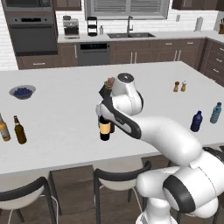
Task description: Move the plastic bottles in the middle to the plastics group, and the glass bottles in the middle to the glass group.
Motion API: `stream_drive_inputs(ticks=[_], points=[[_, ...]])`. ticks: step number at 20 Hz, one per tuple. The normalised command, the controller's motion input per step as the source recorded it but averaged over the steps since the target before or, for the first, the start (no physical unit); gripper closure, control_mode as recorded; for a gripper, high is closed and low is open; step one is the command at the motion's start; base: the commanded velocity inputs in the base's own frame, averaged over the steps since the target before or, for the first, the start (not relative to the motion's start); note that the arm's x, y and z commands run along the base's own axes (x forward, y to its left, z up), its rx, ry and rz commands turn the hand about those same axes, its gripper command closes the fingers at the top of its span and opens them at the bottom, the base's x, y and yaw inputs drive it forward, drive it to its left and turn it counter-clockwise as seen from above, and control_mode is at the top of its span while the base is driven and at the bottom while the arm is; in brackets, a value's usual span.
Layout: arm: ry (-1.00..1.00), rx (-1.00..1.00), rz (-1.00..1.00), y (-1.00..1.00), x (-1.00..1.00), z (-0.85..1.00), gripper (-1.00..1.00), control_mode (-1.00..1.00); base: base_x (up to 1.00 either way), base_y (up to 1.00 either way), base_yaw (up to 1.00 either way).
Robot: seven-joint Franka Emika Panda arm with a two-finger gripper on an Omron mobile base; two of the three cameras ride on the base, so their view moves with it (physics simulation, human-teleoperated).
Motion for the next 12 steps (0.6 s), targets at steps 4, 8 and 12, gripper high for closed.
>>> stream_drive_inputs(ticks=[4, 8, 12], points=[[0.00, 0.00, 0.00, 0.17, 0.09, -0.19, -1.00, -1.00, 0.00, 0.00, 0.00], [0.00, 0.00, 0.00, 0.03, 0.24, -0.19, -1.00, -1.00, 0.00, 0.00, 0.00], [0.00, 0.00, 0.00, 0.02, 0.18, -0.05, -1.00, -1.00, 0.00, 0.00, 0.00]])
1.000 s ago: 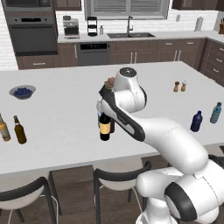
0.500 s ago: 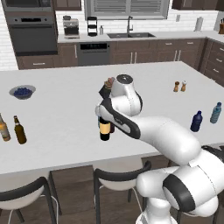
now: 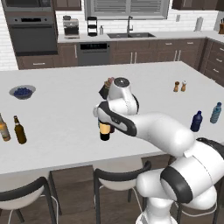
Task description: Move the plastic bottles in the middle to the plastics group, and the glass bottles in the middle to the glass group.
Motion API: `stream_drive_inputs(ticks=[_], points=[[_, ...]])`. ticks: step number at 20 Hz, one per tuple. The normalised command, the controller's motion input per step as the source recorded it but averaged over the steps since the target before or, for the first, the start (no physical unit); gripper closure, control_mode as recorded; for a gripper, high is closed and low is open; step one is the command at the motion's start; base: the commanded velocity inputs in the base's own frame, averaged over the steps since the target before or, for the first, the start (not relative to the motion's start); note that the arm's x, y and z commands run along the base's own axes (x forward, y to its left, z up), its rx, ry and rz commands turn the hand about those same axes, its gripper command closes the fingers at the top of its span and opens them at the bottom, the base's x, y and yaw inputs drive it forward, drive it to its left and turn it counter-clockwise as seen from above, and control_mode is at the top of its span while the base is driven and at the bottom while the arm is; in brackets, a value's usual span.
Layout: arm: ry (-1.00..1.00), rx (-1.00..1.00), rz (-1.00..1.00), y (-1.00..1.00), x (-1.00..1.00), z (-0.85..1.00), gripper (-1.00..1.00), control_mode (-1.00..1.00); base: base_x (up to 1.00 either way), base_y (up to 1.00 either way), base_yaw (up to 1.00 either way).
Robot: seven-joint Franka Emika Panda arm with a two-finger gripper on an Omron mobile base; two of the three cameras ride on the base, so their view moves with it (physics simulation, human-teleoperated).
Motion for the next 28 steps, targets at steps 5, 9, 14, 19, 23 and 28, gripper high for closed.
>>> stream_drive_inputs(ticks=[5, 9, 14, 19, 23, 28], points=[[0.00, 0.00, 0.00, 0.07, 0.14, -0.11, -1.00, -1.00, 0.00, 0.00, 0.00], [0.00, 0.00, 0.00, 0.01, 0.21, -0.24, -1.00, -1.00, 0.00, 0.00, 0.00], [0.00, 0.00, 0.00, 0.01, 0.18, -0.14, -1.00, -1.00, 0.00, 0.00, 0.00], [0.00, 0.00, 0.00, 0.00, 0.15, -0.08, -1.00, -1.00, 0.00, 0.00, 0.00], [0.00, 0.00, 0.00, 0.00, 0.17, -0.12, -1.00, -1.00, 0.00, 0.00, 0.00], [0.00, 0.00, 0.00, 0.00, 0.13, -0.16, -1.00, -1.00, 0.00, 0.00, 0.00]])
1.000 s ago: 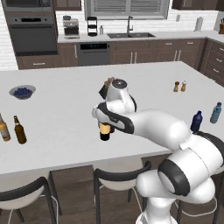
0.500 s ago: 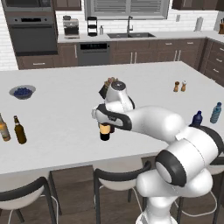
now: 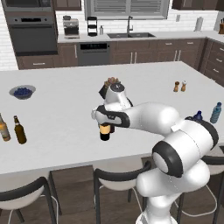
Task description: Move the plastic bottles in the middle to the plastics group, and the glass bottles in the middle to the glass group.
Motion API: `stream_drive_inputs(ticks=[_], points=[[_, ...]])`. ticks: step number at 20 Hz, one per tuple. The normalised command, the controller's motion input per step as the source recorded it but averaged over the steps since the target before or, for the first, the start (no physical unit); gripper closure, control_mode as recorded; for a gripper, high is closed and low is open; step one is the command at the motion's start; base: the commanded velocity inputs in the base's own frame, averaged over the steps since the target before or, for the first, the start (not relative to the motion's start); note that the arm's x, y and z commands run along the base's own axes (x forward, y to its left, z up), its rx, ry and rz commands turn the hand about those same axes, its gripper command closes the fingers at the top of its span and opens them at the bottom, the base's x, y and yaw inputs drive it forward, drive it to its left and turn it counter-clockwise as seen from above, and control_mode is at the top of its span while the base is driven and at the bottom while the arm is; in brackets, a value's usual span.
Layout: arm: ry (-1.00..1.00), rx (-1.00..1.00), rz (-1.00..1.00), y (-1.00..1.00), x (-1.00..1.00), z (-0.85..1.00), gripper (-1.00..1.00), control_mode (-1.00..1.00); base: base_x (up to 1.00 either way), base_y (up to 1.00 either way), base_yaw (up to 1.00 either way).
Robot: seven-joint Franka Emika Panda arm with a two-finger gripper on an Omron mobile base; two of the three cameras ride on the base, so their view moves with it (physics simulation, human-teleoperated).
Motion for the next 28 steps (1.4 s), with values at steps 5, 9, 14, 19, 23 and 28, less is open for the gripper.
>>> stream_drive_inputs(ticks=[5, 9, 14, 19, 23, 28], points=[[0.01, 0.00, 0.00, 0.00, 0.05, -0.17, -1.00, -1.00, 0.00, 0.00, 0.00], [0.00, 0.00, 0.00, 0.00, 0.06, -0.14, -1.00, -1.00, 0.00, 0.00, 0.00], [0.00, 0.00, 0.00, 0.00, 0.08, -0.13, -1.00, -1.00, 0.00, 0.00, 0.00], [0.00, 0.00, 0.00, 0.01, 0.08, -0.04, -1.00, -1.00, 0.00, 0.00, 0.00], [0.00, 0.00, 0.00, 0.03, 0.03, -0.02, -1.00, -1.00, 0.00, 0.00, 0.00], [0.00, 0.00, 0.00, 0.05, 0.00, -0.02, -1.00, -1.00, 0.00, 0.00, 0.00]])
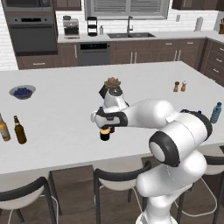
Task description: Move the plastic bottles in the middle to the plastics group, and the glass bottles in the middle to the glass group.
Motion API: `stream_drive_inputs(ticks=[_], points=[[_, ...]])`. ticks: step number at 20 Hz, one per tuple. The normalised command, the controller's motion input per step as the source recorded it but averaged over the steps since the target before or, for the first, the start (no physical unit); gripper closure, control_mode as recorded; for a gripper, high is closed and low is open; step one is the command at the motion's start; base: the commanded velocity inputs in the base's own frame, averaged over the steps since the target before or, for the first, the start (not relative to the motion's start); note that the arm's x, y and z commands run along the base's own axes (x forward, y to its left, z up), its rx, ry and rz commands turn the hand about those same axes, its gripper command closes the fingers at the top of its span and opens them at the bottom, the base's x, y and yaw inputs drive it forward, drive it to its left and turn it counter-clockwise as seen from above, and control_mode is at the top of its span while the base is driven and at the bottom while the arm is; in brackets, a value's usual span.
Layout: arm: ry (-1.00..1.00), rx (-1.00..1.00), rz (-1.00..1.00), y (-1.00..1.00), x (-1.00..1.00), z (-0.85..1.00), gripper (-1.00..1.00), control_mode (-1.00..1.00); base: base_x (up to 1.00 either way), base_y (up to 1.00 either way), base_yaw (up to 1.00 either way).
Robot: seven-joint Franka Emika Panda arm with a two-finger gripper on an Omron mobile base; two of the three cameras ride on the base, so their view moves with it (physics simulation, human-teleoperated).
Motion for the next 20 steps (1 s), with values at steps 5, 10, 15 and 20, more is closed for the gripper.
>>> stream_drive_inputs(ticks=[5, 10, 15, 20], points=[[0.00, 0.00, 0.00, 0.01, 0.00, -0.01, -1.00, -1.00, 0.00, 0.00, 0.00], [0.00, 0.00, 0.00, 0.00, 0.00, 0.00, -1.00, -1.00, 0.00, 0.00, 0.00], [0.00, 0.00, 0.00, 0.00, 0.00, 0.00, 1.00, -1.00, 0.00, 0.00, 0.00], [0.00, 0.00, 0.00, 0.00, 0.00, 0.00, 1.00, -1.00, 0.00, 0.00, 0.00]])
